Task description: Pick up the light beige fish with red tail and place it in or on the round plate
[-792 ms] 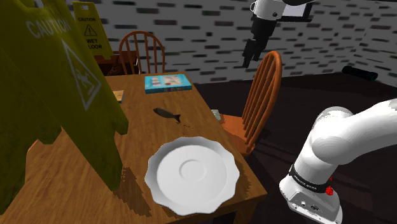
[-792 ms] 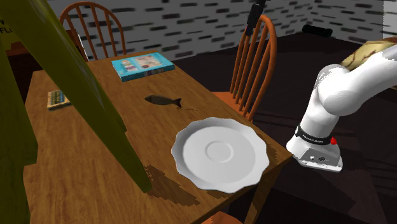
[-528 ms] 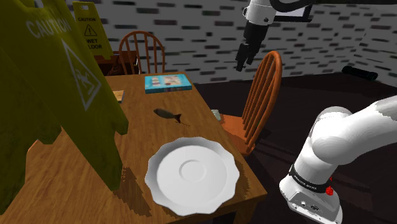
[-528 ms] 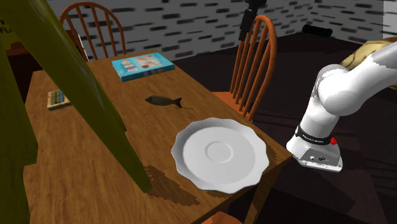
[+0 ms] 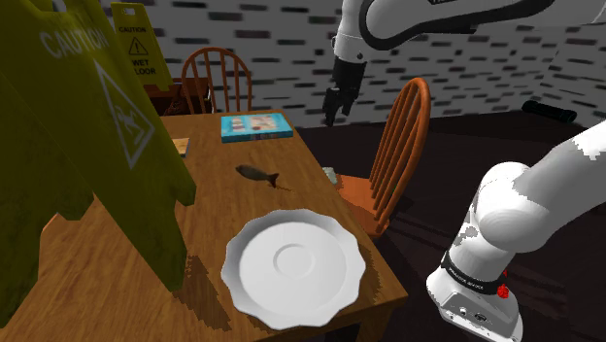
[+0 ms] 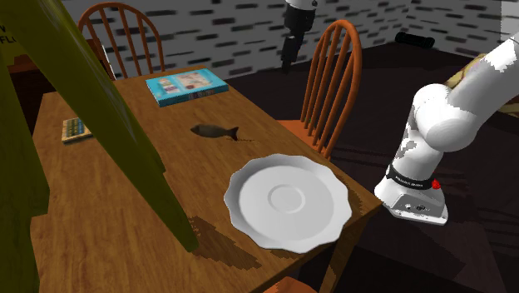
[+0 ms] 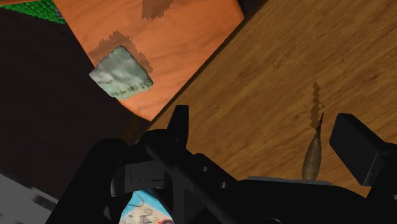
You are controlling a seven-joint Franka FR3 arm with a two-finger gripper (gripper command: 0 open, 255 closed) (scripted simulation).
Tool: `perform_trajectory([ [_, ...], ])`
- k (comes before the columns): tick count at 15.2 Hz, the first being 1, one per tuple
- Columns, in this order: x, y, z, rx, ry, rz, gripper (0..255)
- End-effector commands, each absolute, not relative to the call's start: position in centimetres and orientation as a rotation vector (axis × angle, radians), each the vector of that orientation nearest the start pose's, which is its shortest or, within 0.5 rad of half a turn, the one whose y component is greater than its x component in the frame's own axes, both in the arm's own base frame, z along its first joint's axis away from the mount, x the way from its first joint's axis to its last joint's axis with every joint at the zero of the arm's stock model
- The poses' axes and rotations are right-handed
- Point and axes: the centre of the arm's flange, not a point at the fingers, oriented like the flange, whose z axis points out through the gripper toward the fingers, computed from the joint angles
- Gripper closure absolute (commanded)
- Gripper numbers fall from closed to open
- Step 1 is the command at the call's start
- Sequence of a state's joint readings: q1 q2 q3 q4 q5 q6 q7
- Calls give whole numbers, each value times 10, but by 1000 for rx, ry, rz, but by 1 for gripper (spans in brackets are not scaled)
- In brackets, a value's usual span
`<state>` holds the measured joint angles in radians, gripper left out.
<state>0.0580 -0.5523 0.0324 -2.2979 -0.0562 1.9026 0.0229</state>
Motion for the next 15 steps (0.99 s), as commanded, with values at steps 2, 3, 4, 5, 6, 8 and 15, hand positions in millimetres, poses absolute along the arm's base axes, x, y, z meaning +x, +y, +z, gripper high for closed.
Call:
perform_trajectory([
  [2, 431, 51, 548, -3180, -153, -248, 0],
  [3, 440, 57, 541, -3177, -163, -245, 0],
  [4, 449, 64, 534, -3173, -172, -242, 0],
  [5, 458, 70, 527, -3170, -182, -239, 0],
  [6, 467, 77, 520, -3166, -191, -236, 0],
  [8, 485, 90, 507, -3159, -210, -230, 0],
  [15, 547, 138, 459, -3133, -274, -209, 0],
])
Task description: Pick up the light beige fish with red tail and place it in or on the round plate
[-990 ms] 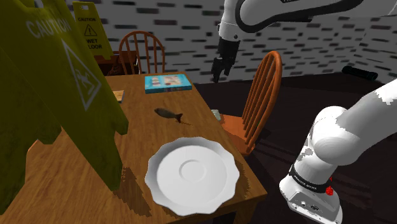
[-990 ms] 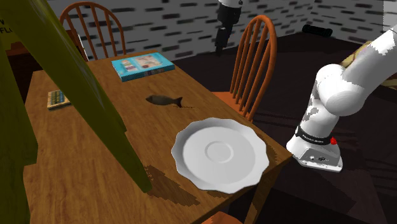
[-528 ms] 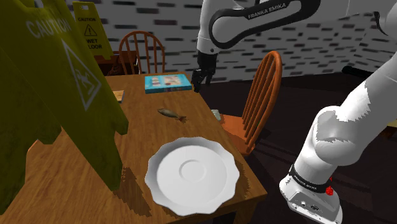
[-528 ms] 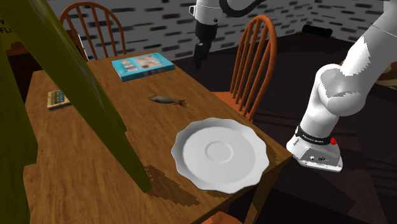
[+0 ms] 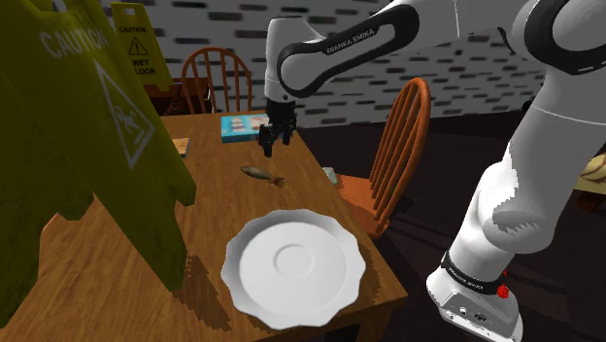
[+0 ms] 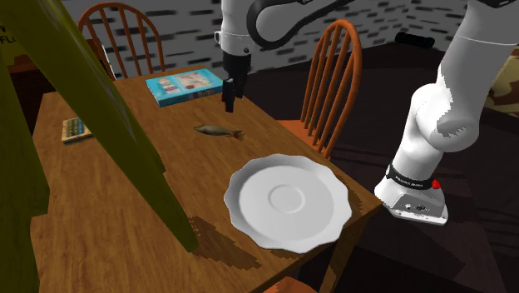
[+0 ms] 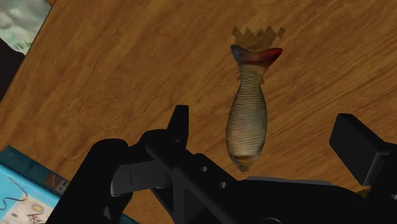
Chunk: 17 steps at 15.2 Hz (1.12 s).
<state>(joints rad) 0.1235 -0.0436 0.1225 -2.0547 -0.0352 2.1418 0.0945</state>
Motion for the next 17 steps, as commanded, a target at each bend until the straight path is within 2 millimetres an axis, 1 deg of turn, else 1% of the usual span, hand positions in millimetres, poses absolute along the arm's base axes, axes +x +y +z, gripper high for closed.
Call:
perform_trajectory([
  [1, 555, 145, 453, -3129, -284, -206, 0],
  [5, 589, 175, 425, -3113, -320, -194, 0],
  [6, 594, 180, 421, -3110, -326, -192, 0],
  [13, 599, 181, 384, -3110, -326, -192, 0],
  [14, 599, 181, 381, -3110, -326, -192, 0],
  [17, 599, 181, 381, -3110, -326, -192, 0],
])
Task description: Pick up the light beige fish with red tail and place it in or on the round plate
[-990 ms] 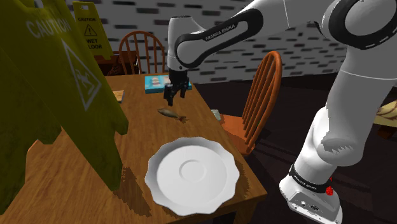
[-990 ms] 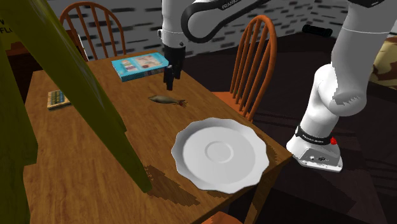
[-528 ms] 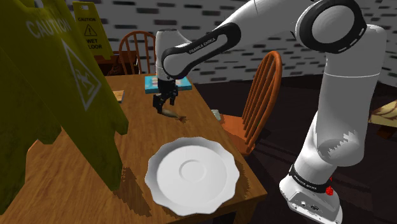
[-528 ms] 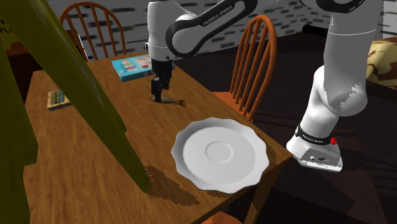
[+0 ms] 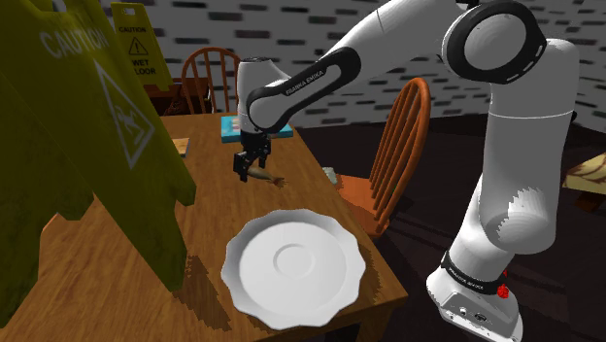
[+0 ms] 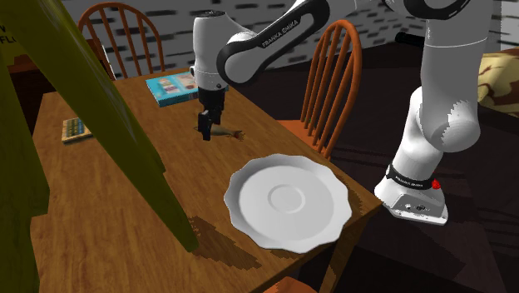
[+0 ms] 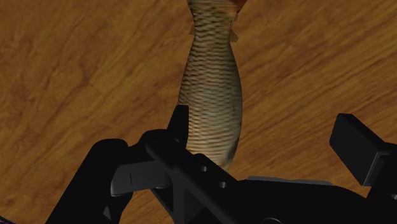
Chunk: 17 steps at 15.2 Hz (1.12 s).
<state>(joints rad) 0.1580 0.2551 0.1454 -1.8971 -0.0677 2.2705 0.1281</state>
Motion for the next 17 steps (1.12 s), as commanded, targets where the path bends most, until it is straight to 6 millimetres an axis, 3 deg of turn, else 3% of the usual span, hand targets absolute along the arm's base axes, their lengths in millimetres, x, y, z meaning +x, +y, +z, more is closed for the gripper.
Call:
perform_trajectory([
  [1, 599, 181, 381, -3110, -326, -192, 0],
  [4, 599, 181, 381, -3110, -326, -192, 0],
  [5, 599, 181, 381, -3110, -326, -192, 255],
  [14, 599, 181, 385, -3108, -327, -202, 255],
  [15, 599, 181, 385, -3108, -327, -202, 0],
  [17, 631, 174, 399, -3132, -363, -78, 0],
])
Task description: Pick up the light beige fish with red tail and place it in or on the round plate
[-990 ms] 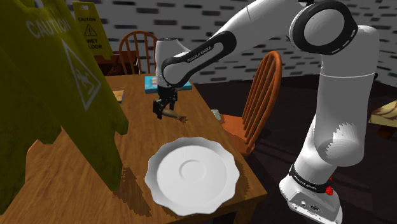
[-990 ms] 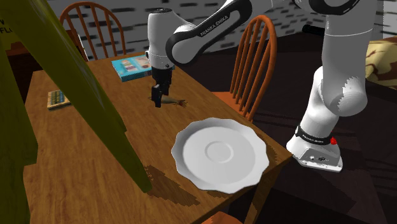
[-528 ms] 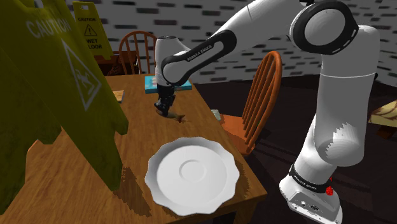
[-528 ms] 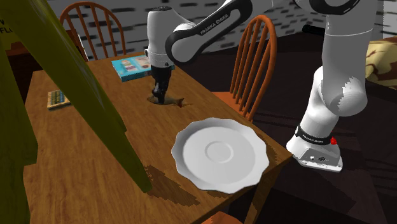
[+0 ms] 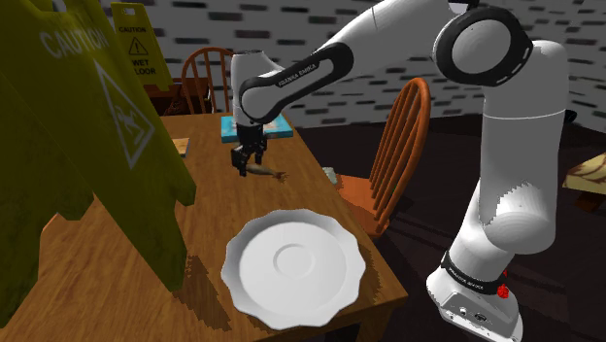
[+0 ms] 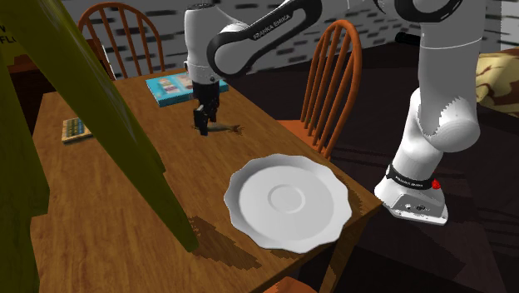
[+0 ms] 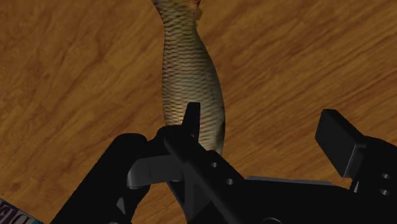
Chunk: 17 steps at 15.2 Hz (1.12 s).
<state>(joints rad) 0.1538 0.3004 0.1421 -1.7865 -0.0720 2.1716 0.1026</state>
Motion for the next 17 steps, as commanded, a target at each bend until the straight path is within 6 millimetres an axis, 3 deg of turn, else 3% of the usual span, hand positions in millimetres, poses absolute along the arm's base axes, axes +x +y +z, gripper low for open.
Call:
perform_trajectory([
  [1, 642, 172, 403, -3138, -375, -38, 0],
  [9, 643, 172, 363, -3138, -375, -38, 0],
  [16, 643, 172, 363, -3138, -375, -38, 0],
  [17, 643, 172, 363, -3138, -375, -38, 255],
])
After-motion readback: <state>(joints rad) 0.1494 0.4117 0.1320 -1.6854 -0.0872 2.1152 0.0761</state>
